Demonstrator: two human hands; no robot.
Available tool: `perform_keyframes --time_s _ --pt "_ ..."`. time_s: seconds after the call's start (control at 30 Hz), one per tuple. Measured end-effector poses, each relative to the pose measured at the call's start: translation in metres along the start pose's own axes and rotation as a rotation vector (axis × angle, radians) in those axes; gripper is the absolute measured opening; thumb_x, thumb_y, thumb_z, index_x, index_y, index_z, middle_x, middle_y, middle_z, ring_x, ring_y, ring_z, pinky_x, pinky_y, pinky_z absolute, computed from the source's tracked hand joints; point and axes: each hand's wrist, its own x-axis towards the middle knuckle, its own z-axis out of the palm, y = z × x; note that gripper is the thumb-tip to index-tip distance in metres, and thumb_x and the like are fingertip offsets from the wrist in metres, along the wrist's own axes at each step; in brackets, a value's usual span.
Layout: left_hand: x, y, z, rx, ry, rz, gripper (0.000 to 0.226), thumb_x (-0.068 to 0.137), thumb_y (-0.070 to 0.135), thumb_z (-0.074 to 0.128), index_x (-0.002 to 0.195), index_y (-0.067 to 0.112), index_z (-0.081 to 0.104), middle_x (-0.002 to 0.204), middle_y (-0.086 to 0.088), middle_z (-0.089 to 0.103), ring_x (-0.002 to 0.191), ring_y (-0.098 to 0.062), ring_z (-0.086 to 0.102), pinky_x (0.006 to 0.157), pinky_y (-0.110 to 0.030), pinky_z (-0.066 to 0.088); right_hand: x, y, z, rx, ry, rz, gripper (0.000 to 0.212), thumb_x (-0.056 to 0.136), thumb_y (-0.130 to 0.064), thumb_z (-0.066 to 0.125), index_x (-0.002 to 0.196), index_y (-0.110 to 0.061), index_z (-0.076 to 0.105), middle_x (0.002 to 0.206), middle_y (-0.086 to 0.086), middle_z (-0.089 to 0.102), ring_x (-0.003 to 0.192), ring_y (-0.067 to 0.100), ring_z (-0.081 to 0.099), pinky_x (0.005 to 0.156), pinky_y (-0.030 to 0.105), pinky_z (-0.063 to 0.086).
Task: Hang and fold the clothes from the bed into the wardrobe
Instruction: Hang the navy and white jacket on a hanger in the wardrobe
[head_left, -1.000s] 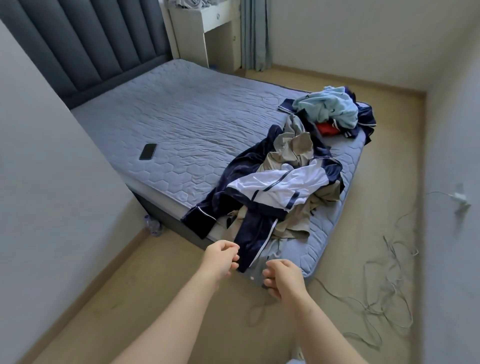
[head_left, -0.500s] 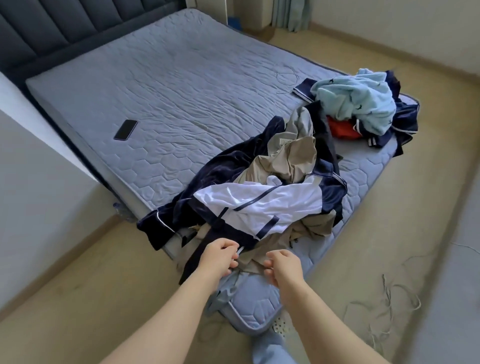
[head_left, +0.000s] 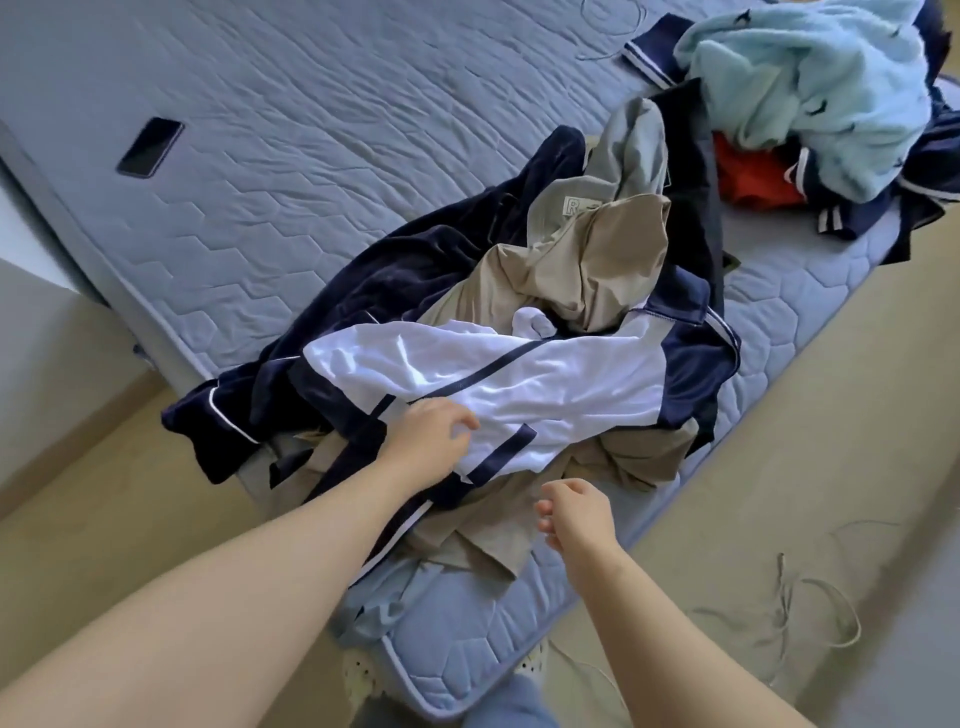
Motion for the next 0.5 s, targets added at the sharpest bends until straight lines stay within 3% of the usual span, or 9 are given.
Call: perform_keyframes --time_s 0.07,0.13,0.2,0.27,0.37,0.43,0.5 --pt "0.029 -0.005 0.012 0.283 -0.06 0.152 0.037 0.094 0.027 0.045 0.129 0.036 0.049 0.151 0.007 0.023 0.143 -0.018 0.007 0.114 -0.035 0.013 0.021 0.005 0.001 -0.007 0.002 0.023 0.014 0.088 -0.006 0.045 0.077 -0.012 0.052 0.063 0.003 0.046 0.05 0.015 0.035 0.048 0.024 0.027" --pt "0.056 -0.011 0.026 0.472 -0.073 0.205 0.051 0.093 0.032 0.047 0.139 0.044 0.03 0.156 0.005 0.001 0.144 -0.022 -0.01 0.116 -0.043 0.003 0.041 0.014 0.003 -0.027 -0.001 0.047 0.014 0.089 -0.007 0.046 0.077 -0.013 0.052 0.065 0.003 0.047 0.051 0.015 0.036 0.048 0.024 0.028" --pt "0.075 -0.017 0.036 0.581 -0.081 0.184 0.07 0.09 0.034 0.052 0.144 0.047 0.009 0.156 0.003 -0.013 0.143 -0.027 -0.015 0.115 -0.049 0.003 0.049 0.017 0.006 -0.001 -0.021 0.077 0.015 0.09 -0.007 0.047 0.077 -0.013 0.052 0.064 0.002 0.046 0.05 0.014 0.035 0.044 0.021 0.029" --pt "0.093 -0.024 0.048 0.638 -0.11 0.111 0.086 0.087 0.032 0.057 0.144 0.048 -0.005 0.155 0.002 -0.017 0.143 -0.029 -0.006 0.112 -0.049 0.015 0.059 0.02 0.013 0.061 -0.052 0.11 0.014 0.089 -0.006 0.049 0.077 -0.012 0.051 0.06 0.0 0.045 0.047 0.013 0.034 0.042 0.019 0.028" --pt "0.105 -0.027 0.054 0.673 -0.075 0.116 0.081 0.088 0.019 0.051 0.144 0.047 0.0 0.152 -0.003 0.011 0.128 -0.03 0.031 0.095 -0.037 0.033 0.067 0.014 0.026 0.133 -0.102 0.113 0.013 0.089 -0.004 0.049 0.079 -0.013 0.048 0.057 0.0 0.044 0.047 0.013 0.032 0.048 0.022 0.026" --pt "0.105 -0.029 0.055 0.524 -0.118 0.165 0.065 0.089 0.011 0.042 0.142 0.043 0.021 0.136 -0.006 0.033 0.116 -0.031 0.04 0.08 -0.033 0.033 0.073 0.014 0.034 0.148 -0.118 0.111 0.013 0.09 -0.005 0.047 0.081 -0.014 0.046 0.057 -0.001 0.042 0.046 0.012 0.032 0.049 0.023 0.025" --pt "0.099 -0.035 0.056 0.425 -0.154 0.199 0.06 0.088 0.006 0.041 0.137 0.039 0.032 0.125 -0.006 0.041 0.114 -0.03 0.042 0.074 -0.031 0.032 0.078 0.015 0.039 0.16 -0.093 0.115 0.007 0.092 -0.01 0.046 0.086 -0.012 0.048 0.064 0.0 0.045 0.048 0.012 0.035 0.048 0.022 0.029"
